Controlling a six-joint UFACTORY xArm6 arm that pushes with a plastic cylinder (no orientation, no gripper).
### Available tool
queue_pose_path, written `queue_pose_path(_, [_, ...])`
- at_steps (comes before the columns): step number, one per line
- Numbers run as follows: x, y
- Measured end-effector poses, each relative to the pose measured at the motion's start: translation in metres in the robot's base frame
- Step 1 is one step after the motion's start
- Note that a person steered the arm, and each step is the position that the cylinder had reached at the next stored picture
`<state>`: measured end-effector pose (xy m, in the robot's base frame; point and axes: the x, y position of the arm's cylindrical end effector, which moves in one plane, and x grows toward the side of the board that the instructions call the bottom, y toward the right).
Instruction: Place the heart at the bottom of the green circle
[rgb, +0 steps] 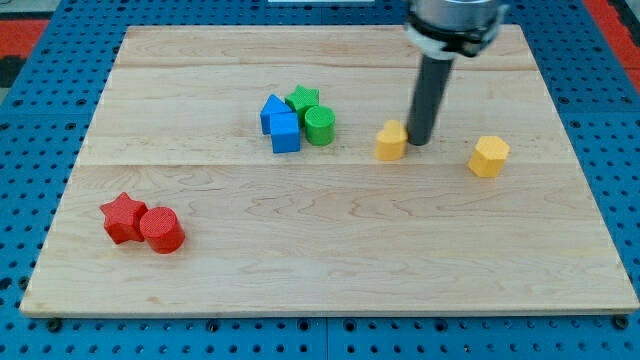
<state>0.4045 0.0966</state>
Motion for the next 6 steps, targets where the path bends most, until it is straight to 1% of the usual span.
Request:
queue_pose_path(1, [0.017,-0.006])
queue_pose_path(2, [0.048,-0.006])
queue_pose_path(3, [0.034,-0.039])
queue_pose_path(4, [0.027,-0.041])
queue_pose_path(5, [0.006,0.005])
queue_pose_path(6, [-0.013,-0.018])
